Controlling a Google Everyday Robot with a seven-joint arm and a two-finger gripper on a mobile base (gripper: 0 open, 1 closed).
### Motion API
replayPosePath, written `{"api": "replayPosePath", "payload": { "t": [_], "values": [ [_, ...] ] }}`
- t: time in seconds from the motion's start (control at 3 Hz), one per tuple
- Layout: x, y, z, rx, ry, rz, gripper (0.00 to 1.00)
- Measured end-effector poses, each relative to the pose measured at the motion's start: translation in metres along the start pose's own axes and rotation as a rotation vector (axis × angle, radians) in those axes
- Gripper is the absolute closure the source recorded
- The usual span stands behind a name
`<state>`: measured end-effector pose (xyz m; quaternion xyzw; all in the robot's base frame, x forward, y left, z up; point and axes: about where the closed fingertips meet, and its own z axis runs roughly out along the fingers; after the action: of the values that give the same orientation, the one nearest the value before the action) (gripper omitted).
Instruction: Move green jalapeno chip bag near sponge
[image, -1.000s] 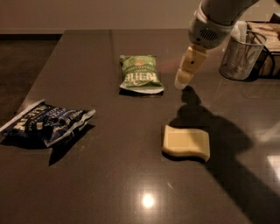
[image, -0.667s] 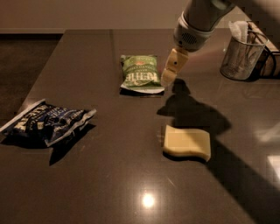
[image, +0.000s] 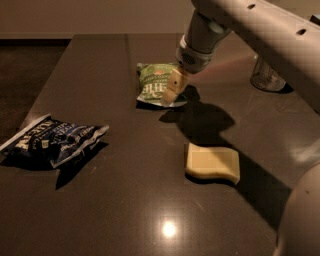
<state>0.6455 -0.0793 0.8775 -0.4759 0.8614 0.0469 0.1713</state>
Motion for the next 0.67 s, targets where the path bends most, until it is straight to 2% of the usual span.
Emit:
{"api": "replayPosePath", "payload": {
  "t": [0.33,0.67],
  "values": [
    [-0.014,0.005,0.022,-0.026,0.002,0.031,0.0],
    [-0.029,0.01,0.034,-0.046,-0.003,0.036,0.15]
  ]
}}
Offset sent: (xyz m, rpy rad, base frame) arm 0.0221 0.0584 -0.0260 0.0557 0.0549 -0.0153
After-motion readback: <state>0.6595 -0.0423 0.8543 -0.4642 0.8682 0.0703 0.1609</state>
